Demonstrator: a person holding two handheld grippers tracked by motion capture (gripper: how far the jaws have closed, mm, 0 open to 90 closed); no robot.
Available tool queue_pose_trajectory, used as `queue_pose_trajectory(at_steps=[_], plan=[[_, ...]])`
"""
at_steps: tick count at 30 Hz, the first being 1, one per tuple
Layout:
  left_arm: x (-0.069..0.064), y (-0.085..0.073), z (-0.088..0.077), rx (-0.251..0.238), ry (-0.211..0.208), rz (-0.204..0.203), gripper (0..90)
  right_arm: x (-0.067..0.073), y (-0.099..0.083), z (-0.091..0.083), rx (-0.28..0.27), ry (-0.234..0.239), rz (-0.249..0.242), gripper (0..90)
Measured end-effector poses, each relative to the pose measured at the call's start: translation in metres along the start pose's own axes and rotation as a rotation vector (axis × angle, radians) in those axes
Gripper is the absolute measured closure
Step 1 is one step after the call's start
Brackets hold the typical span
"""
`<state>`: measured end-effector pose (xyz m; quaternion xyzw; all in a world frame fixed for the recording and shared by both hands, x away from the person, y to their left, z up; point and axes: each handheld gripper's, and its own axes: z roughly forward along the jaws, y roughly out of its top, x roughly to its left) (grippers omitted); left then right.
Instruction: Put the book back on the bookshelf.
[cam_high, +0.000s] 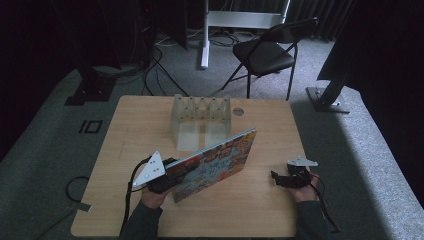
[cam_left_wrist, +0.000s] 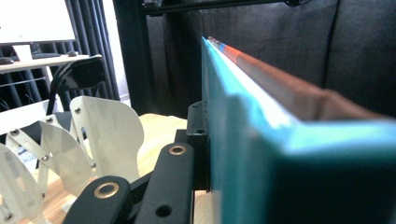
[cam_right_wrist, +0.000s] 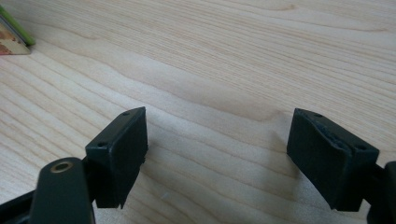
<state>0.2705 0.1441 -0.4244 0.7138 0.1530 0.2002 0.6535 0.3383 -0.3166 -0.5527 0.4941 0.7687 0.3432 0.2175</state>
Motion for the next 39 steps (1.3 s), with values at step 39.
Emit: queue_pose_trajectory(at_steps=[39], plan=[[0.000,-0.002,-0.027,0.006,0.109,-0.013,80.1,0.000,0.000,0.001,0.004,0.009,-0.010,17.4]])
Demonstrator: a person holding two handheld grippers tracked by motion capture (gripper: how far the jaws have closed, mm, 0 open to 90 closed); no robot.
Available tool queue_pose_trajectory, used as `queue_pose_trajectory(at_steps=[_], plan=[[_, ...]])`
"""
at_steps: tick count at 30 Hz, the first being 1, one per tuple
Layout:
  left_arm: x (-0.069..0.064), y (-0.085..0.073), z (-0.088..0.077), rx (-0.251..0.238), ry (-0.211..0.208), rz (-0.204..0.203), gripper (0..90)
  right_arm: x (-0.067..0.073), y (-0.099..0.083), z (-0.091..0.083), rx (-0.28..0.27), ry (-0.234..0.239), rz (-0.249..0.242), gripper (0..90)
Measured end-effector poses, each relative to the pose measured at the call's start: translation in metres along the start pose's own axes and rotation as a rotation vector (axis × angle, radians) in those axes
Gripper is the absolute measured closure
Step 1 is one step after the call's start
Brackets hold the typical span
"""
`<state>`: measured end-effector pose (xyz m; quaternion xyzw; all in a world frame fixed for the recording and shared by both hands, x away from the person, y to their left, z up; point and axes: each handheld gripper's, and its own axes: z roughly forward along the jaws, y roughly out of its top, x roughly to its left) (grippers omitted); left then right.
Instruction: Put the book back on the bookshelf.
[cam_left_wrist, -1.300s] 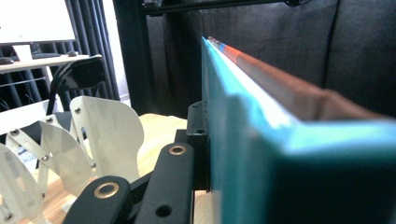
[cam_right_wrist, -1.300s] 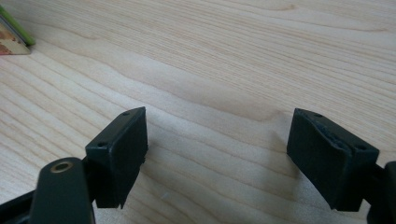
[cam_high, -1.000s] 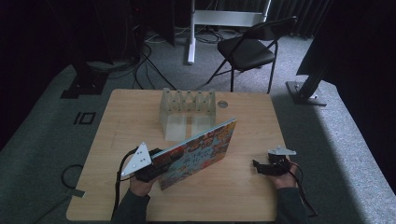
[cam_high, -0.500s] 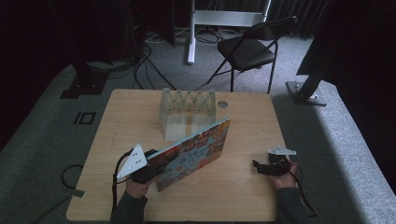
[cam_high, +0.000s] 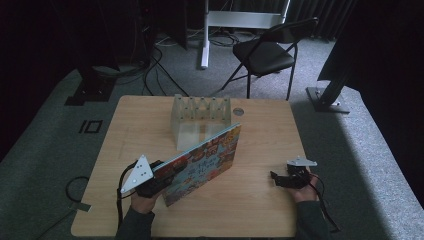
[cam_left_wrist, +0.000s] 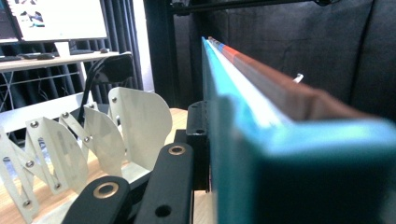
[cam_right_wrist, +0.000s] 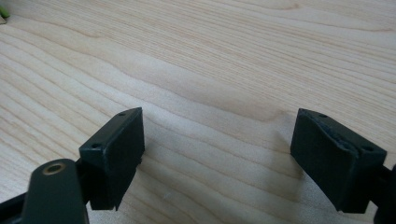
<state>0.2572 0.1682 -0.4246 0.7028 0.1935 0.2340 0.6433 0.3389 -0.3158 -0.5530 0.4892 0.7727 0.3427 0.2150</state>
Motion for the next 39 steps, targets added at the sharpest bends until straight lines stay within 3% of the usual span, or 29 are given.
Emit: queue_pose_trajectory(at_steps=[23,39], plan=[[0.002,-0.002,-0.017,-0.006,0.057,-0.015,80.1,0.000,0.000,0.000,0.000,0.003,-0.001,17.8],[0.004,-0.002,-0.022,0.000,0.070,-0.032,80.2,0.000,0.000,0.000,0.000,0.006,-0.003,17.8]])
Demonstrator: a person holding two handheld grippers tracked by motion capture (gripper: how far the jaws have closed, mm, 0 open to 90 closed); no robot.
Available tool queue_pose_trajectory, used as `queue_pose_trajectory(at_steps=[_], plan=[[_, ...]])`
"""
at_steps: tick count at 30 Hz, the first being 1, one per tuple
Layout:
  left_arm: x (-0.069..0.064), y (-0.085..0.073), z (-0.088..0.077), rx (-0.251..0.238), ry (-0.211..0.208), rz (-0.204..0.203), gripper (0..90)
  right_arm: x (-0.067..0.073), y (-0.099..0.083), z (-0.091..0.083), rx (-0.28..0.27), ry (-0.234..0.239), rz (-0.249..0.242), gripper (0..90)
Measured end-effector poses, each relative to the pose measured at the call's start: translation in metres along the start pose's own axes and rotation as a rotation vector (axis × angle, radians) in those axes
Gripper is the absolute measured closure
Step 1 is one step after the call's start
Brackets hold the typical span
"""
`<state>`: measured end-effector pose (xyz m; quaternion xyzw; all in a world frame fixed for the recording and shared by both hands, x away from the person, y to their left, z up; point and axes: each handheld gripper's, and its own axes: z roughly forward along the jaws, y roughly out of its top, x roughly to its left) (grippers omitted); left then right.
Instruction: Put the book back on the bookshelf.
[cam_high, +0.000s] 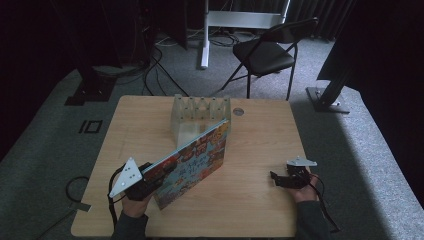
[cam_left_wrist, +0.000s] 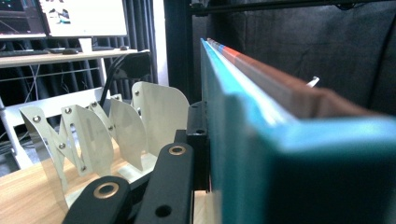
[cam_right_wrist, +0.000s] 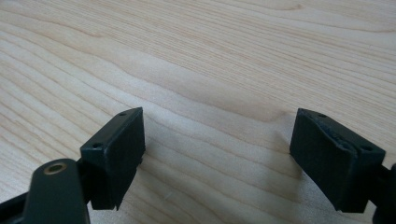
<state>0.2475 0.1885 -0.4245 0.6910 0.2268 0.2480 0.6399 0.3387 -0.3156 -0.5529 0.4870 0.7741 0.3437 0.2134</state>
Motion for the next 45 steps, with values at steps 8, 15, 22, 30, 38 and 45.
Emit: queue_pose_trajectory(at_steps=[8,15,22,30,38,45], plan=[[0.003,0.000,-0.003,-0.003,0.016,-0.010,80.2,0.000,0.000,0.000,0.000,0.001,0.000,17.8],[0.003,0.000,-0.005,-0.004,0.024,-0.015,80.2,0.000,0.000,0.000,0.000,0.001,0.000,17.8],[0.003,-0.001,-0.007,-0.004,0.034,-0.017,80.2,0.000,0.000,0.000,0.000,0.002,0.000,17.8],[0.005,0.000,-0.011,-0.002,0.054,-0.021,80.2,0.000,0.000,0.000,0.000,0.002,0.000,17.8],[0.007,0.000,-0.016,0.000,0.078,-0.024,80.2,0.000,0.000,0.000,0.000,0.002,0.000,17.8],[0.008,0.001,-0.019,0.000,0.093,-0.030,80.2,0.000,0.000,0.000,0.000,0.001,0.000,17.8]])
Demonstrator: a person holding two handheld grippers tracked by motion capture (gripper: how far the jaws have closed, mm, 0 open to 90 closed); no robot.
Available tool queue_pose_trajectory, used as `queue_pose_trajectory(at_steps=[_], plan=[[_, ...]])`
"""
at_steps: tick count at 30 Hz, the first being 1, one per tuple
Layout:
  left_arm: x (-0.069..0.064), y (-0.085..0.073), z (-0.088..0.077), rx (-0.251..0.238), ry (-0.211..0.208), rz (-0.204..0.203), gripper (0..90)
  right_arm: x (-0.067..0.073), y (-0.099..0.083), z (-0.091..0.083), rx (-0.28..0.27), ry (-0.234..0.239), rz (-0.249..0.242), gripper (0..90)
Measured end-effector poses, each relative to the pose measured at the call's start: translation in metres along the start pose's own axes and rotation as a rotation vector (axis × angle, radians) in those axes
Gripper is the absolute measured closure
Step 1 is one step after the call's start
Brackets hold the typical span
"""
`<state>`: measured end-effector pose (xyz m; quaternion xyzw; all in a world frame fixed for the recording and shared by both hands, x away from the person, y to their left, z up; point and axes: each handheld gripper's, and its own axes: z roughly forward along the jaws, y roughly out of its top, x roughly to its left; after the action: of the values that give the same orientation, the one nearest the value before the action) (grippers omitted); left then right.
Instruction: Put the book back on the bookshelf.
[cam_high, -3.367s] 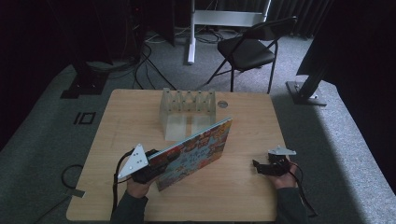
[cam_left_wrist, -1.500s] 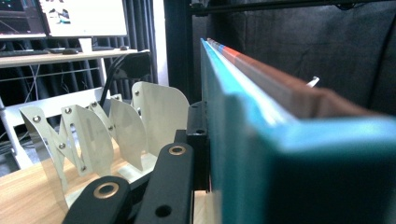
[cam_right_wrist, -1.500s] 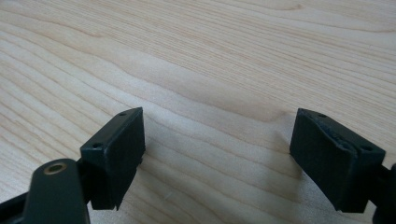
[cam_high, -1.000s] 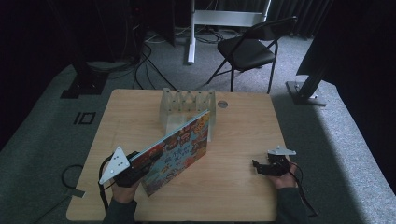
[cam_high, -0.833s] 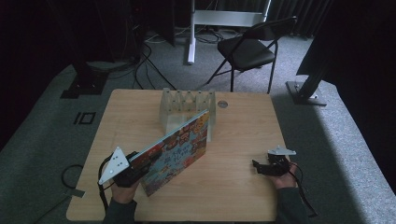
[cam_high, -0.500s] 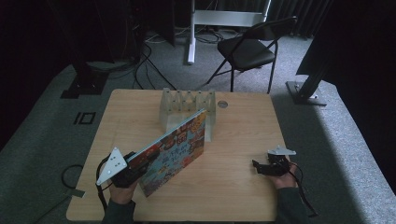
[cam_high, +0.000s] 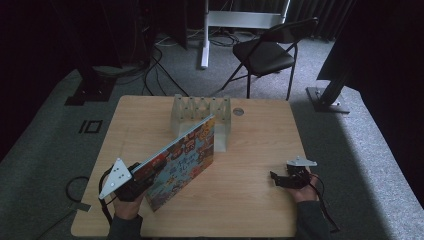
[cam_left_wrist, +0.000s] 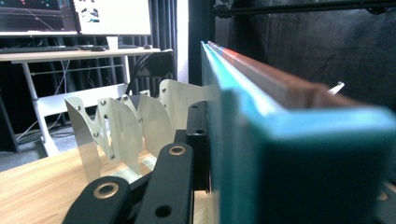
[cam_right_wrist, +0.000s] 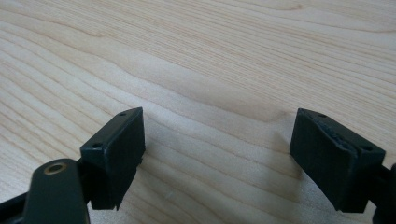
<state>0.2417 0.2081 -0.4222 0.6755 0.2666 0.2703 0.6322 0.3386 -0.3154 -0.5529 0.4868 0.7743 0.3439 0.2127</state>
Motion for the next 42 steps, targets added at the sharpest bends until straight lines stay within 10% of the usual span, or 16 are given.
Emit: queue_pose_trajectory(at_steps=[42], plan=[[0.007,0.001,-0.016,-0.003,0.079,-0.005,80.4,0.000,0.000,0.000,0.000,0.000,-0.001,17.8]])
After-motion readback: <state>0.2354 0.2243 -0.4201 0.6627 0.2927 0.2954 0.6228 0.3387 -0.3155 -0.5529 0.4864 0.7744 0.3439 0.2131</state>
